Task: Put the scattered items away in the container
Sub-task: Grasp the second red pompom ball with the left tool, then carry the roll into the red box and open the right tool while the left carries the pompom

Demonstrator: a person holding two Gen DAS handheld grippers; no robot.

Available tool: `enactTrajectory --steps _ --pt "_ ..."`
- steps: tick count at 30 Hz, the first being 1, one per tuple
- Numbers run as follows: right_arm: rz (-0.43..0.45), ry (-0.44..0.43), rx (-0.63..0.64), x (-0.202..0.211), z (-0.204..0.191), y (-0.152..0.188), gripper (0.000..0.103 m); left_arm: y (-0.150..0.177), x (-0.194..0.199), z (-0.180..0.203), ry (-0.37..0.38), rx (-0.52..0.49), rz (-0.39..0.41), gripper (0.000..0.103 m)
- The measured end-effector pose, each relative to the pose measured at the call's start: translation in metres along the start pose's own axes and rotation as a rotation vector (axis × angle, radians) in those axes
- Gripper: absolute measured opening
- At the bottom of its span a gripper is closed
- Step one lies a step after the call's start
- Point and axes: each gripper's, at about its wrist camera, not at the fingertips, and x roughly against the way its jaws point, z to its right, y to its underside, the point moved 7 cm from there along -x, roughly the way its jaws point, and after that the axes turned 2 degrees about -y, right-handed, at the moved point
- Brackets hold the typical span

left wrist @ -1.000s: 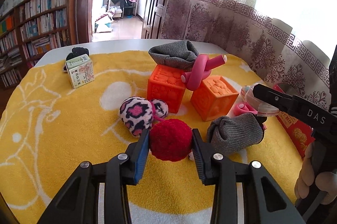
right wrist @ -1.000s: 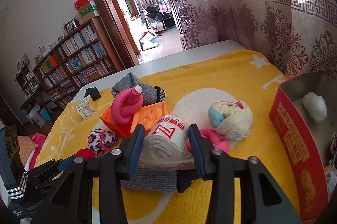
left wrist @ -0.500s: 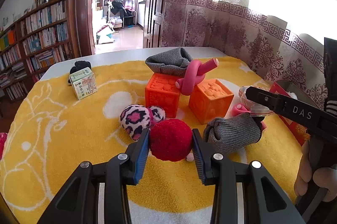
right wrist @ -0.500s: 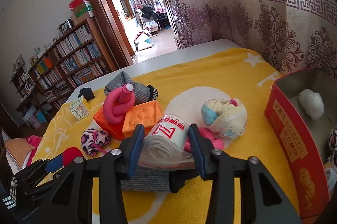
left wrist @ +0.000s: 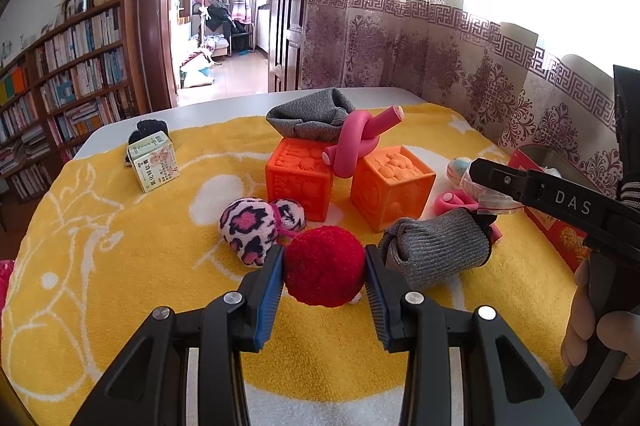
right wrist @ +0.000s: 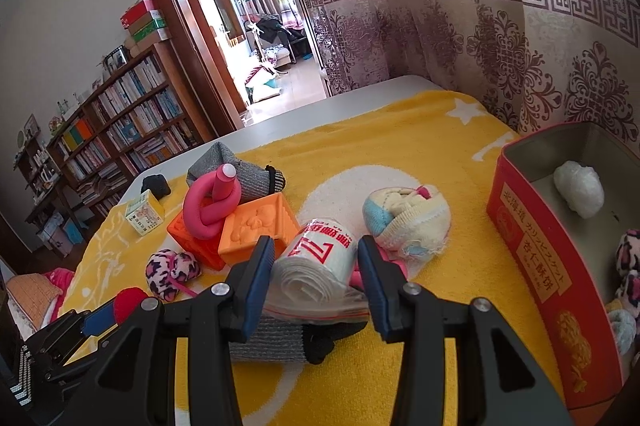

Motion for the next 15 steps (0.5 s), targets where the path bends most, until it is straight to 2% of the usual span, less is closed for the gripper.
enactTrajectory --steps 15 --pt "0.029 0.043 -0.013 0.0056 0.0108 0.0011 0.047 -0.0034 0.007 -0.0004 0.005 0.014 0.024 0.041"
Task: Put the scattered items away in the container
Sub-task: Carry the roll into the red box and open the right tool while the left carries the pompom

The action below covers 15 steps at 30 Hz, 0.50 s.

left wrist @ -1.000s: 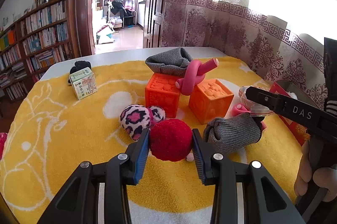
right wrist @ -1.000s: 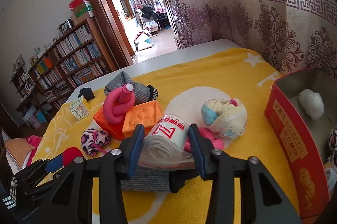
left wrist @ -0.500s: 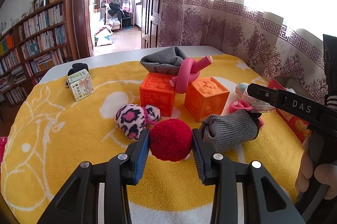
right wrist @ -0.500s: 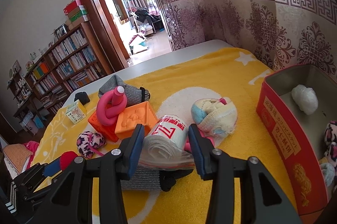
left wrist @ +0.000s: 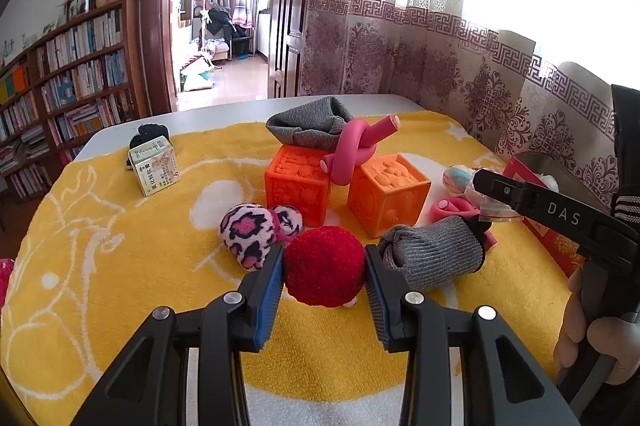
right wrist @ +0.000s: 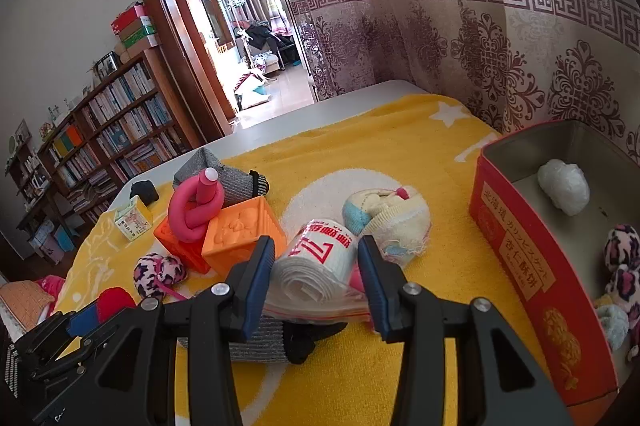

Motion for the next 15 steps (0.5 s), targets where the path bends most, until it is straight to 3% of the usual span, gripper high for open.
enactTrajectory --steps 15 --pt "0.102 0.08 -0.001 0.029 0.018 -0.001 0.047 -0.003 0.001 -0.009 -0.013 0.026 0.013 0.041"
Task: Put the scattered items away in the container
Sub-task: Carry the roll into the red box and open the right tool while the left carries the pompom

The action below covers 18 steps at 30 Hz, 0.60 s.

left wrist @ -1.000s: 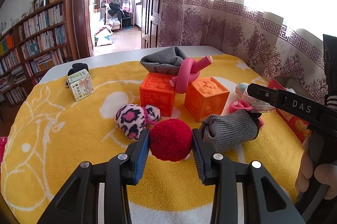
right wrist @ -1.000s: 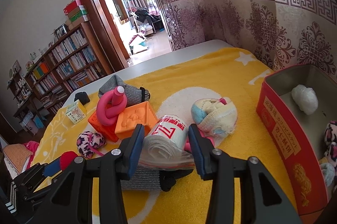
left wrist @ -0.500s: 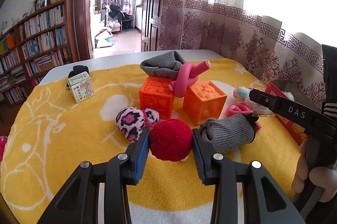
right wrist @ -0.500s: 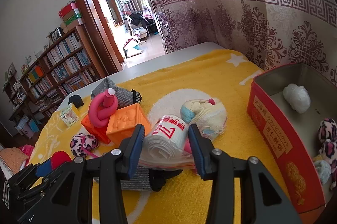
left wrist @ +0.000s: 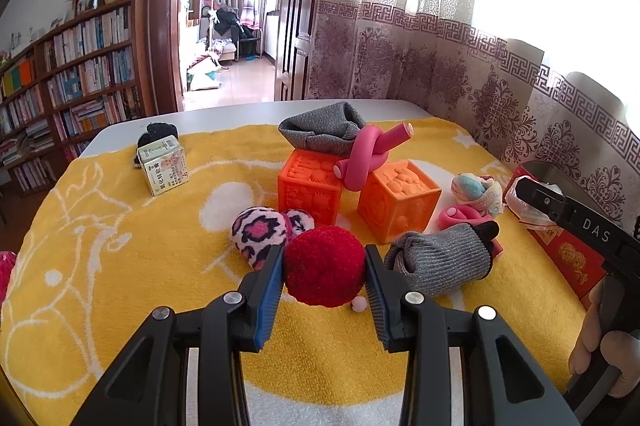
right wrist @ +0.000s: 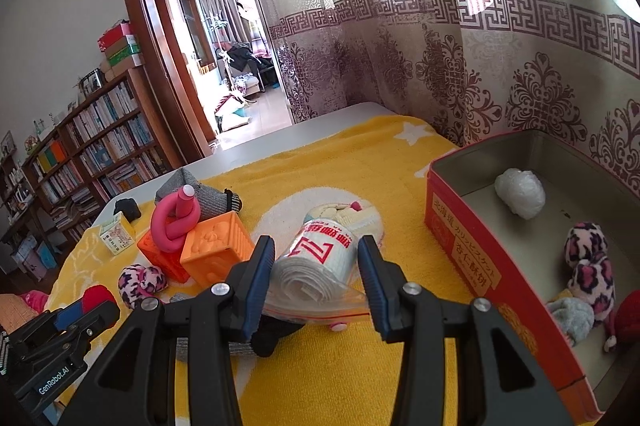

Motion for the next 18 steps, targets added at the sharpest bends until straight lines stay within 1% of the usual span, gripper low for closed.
enactTrajectory --steps 5,9,13,18 --pt "0.013 0.004 -0.027 0.014 0.01 0.001 0.047 -0.004 0.005 -0.003 -0.005 0.011 0.026 0.041" --pt "0.067 0.015 -0.075 0.044 0.027 0.0 0.047 -0.009 0.013 -0.003 -0.002 0.017 0.055 0.041" --pt "0.089 0.049 -0.131 0.062 0.053 -0.005 0.047 -0.011 0.017 0.004 0.017 0.01 0.06 0.041" --pt "0.132 0.095 -0.192 0.085 0.09 -0.023 0.047 -0.02 0.033 0.021 0.038 -0.013 0.094 0.041"
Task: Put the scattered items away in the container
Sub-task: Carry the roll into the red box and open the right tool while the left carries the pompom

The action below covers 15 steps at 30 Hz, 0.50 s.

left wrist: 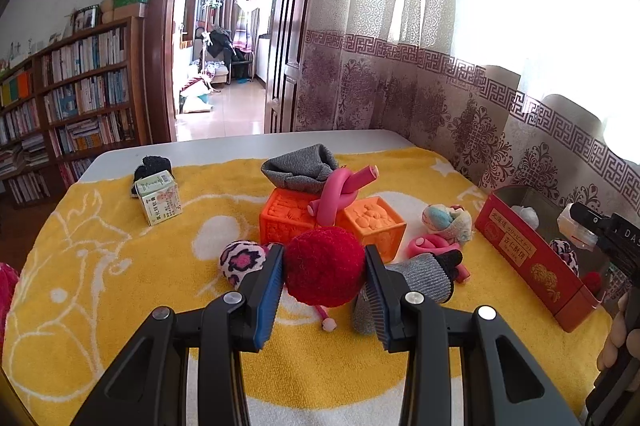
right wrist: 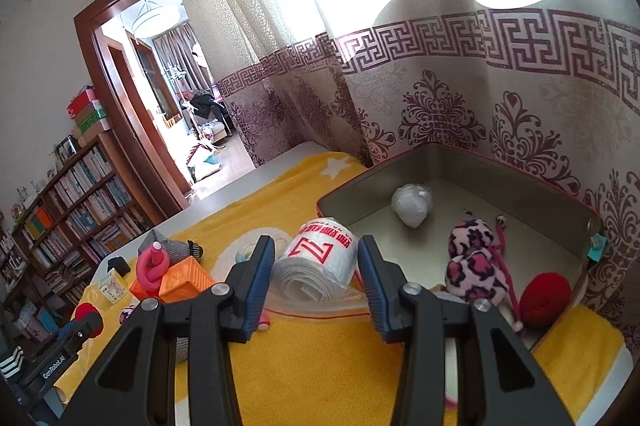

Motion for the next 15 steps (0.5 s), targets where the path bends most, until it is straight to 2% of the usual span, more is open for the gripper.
enactTrajectory --steps 5,9,11,13,14,15 --pt "0.057 0.055 -0.03 0.021 0.038 -0.034 0.047 -0.003 0.001 0.032 0.064 -0.023 -0.014 0.041" --pt "0.066 0.105 -0.047 0.026 0.07 -0.047 0.047 -0.006 -0.004 0.071 0.123 -0.065 -0.033 0.041" --pt "0.031 0.113 -0.06 0.02 0.084 -0.046 0.047 -0.008 -0.005 0.09 0.149 -0.092 -0.039 0.041" --pt "-0.045 0.115 -0.056 0.005 0.093 -0.039 0.049 -0.011 -0.007 0.109 0.177 -0.111 -0.046 0.041" --pt "-0.072 0.12 -0.06 -0.001 0.096 -0.036 0.052 -0.013 -0.008 0.118 0.188 -0.12 -0.049 0.041" --pt "-0.084 0.123 -0.075 -0.005 0.099 -0.033 0.064 -0.014 -0.009 0.127 0.198 -0.131 -0.052 0.041"
